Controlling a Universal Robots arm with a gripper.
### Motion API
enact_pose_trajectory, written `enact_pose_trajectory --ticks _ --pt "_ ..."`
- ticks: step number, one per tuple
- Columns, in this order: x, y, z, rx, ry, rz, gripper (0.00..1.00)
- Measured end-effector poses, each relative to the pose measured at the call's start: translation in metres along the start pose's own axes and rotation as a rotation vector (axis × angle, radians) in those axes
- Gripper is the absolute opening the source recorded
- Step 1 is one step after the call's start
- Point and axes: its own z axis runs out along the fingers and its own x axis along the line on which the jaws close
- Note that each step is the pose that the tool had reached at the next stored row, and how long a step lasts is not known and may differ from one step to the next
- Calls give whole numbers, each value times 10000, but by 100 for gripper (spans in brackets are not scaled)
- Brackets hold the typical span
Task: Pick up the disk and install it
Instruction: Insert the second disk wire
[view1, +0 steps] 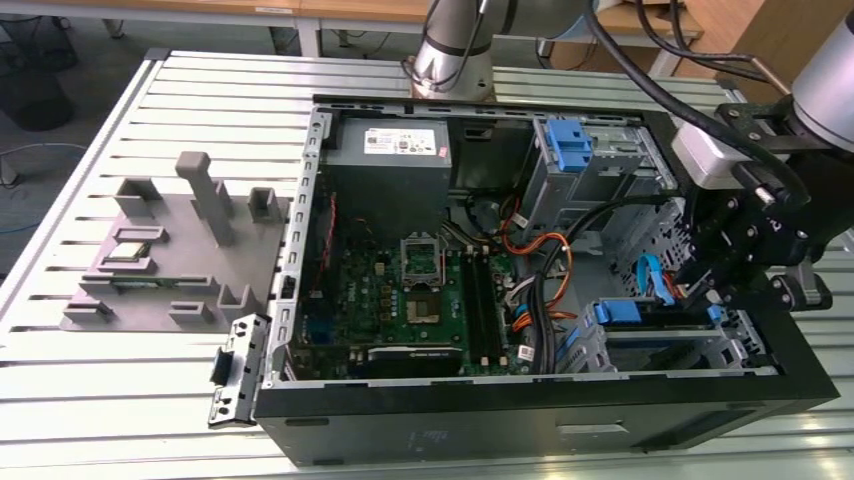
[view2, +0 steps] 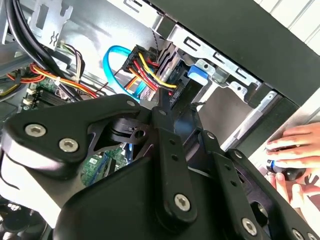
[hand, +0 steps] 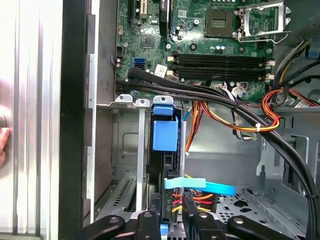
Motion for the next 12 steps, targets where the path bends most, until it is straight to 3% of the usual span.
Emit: enact_pose_trajectory --ticks 9,12 --pt "0 -1 -19 0 -1 0 30" --pt "0 -1 -23 0 -1 0 12"
